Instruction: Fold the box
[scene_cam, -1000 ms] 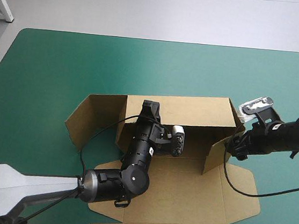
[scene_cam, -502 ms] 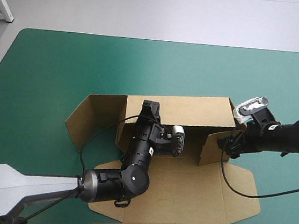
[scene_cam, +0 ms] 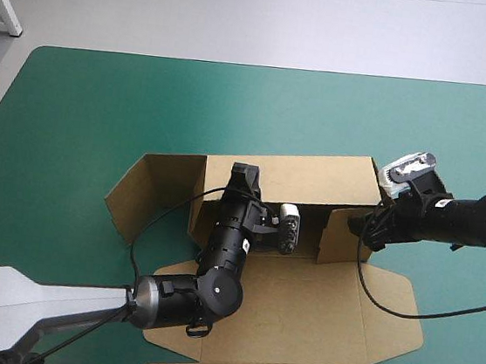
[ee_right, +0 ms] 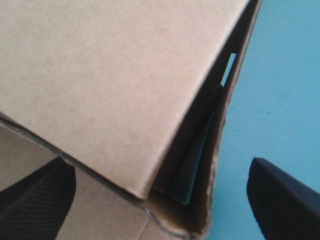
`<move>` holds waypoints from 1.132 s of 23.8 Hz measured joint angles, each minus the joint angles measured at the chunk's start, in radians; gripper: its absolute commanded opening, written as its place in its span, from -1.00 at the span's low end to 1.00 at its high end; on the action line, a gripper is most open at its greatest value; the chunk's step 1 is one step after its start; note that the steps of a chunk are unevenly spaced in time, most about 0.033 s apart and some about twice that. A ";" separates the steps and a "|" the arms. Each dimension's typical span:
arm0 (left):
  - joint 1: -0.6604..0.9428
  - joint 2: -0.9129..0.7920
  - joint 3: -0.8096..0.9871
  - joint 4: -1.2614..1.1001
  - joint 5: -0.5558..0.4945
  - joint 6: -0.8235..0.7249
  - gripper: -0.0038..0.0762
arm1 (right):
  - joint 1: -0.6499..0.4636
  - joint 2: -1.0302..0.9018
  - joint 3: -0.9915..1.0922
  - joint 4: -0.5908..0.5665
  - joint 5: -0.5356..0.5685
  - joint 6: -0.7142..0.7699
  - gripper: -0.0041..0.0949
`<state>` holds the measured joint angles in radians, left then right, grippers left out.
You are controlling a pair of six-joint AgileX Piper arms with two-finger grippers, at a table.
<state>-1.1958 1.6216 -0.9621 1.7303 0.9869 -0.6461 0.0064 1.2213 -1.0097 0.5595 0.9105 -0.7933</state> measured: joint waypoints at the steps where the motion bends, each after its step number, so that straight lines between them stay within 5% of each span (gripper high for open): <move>1: 0.000 0.000 0.000 0.000 -0.004 0.000 -0.93 | 0.015 0.000 0.000 0.000 -0.008 0.002 0.82; 9: 0.000 0.000 0.000 0.000 -0.009 0.000 -0.93 | 0.146 -0.001 0.024 -0.122 -0.143 0.198 0.66; 18: 0.000 0.000 0.000 0.000 -0.010 -0.016 -0.93 | 0.214 -0.005 0.200 -0.091 -0.381 0.220 0.39; 27: 0.006 0.000 0.000 -0.006 0.002 -0.031 -0.93 | 0.271 -0.008 0.262 -0.102 -0.583 0.232 -0.66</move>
<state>-1.1901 1.6216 -0.9621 1.7242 0.9892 -0.6771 0.2776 1.2136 -0.7479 0.4573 0.3277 -0.5609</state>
